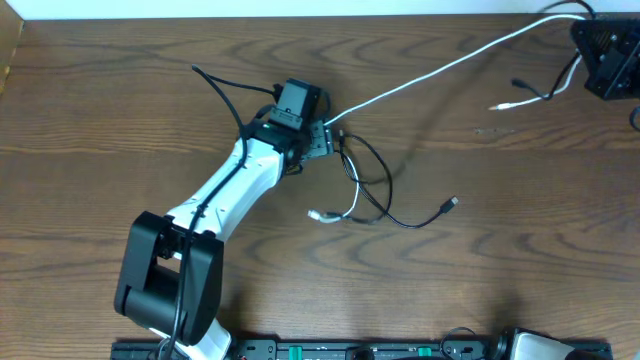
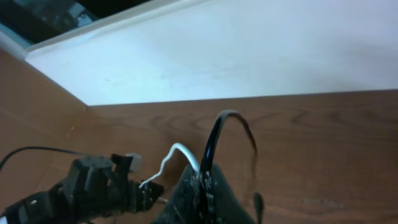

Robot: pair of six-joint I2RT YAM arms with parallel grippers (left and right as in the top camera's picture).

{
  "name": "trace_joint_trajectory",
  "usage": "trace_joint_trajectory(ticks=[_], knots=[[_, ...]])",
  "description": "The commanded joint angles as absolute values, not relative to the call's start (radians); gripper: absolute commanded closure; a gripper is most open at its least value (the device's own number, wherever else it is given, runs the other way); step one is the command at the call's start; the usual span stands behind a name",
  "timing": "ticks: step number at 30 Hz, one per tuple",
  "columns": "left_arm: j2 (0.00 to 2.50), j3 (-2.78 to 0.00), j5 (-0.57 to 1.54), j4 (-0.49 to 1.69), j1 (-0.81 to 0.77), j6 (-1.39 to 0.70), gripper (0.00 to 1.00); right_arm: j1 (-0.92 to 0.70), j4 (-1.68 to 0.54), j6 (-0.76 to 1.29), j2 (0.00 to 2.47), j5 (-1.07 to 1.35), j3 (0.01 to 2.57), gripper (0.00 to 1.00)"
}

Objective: Untangle cables

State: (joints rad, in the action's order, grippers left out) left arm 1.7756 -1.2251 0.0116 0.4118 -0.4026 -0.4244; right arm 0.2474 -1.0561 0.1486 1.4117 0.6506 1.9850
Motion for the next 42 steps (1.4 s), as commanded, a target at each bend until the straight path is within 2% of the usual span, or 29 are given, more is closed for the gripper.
trace_joint_trajectory(ticks=[1,4,9,10,11,12,17,21,22,24,25,26,27,29,34,39,42], knots=[[1.761,-1.228,-0.008,0.418,-0.398,-0.330,0.28,0.245,-1.077,0.123,1.445,0.651,1.995,0.99],[1.728,-1.228,-0.004,0.414,-0.398,-0.316,0.36,0.229,-1.108,0.092,1.472,0.656,1.995,0.99],[1.604,-1.229,0.018,0.408,-0.377,-0.307,0.58,0.181,-1.177,0.001,1.523,0.673,1.995,0.99],[1.571,-1.229,0.031,0.409,-0.371,-0.308,0.67,0.170,-1.188,-0.011,1.532,0.673,1.995,0.99],[1.539,-1.229,0.045,0.410,-0.365,-0.308,0.89,0.157,-1.198,-0.025,1.543,0.673,1.995,0.99],[1.507,-1.229,0.060,0.411,-0.360,-0.309,0.92,0.139,-1.206,-0.042,1.555,0.673,1.995,0.99],[1.336,-1.229,0.071,0.401,-0.352,-0.368,0.93,0.047,-1.248,-0.168,1.614,0.667,1.995,0.99],[1.230,-1.229,0.071,0.374,-0.352,-0.414,0.92,-0.006,-1.269,-0.178,1.672,0.609,1.995,0.99],[1.206,-1.229,0.072,0.362,-0.352,-0.418,0.93,-0.017,-1.275,-0.179,1.690,0.598,1.995,0.96],[1.164,-1.229,0.072,0.340,-0.352,-0.440,0.92,-0.036,-1.289,-0.197,1.724,0.574,1.995,0.79],[1.146,-1.229,0.072,0.328,-0.352,-0.453,0.92,-0.043,-1.296,-0.207,1.740,0.561,1.995,0.66],[1.127,-1.229,0.072,0.311,-0.352,-0.468,0.93,-0.050,-1.303,-0.214,1.759,0.543,1.995,0.40],[1.111,-1.229,0.080,0.295,-0.352,-0.478,0.93,-0.054,-1.308,-0.220,1.774,0.527,1.995,0.24],[1.084,-1.229,0.122,0.247,-0.352,-0.494,0.92,-0.056,-1.316,-0.220,1.802,0.505,1.995,0.03],[1.065,-1.229,0.259,0.122,-0.352,-0.550,0.93,-0.059,-1.327,-0.251,1.835,0.554,1.995,0.01],[1.089,-1.229,0.353,0.110,-0.352,-0.621,0.93,-0.060,-1.404,-0.572,1.786,0.846,1.995,0.01],[1.129,-1.229,0.402,0.095,-0.352,-0.689,0.93,-0.072,-1.414,-0.670,1.755,0.984,1.995,0.01]])
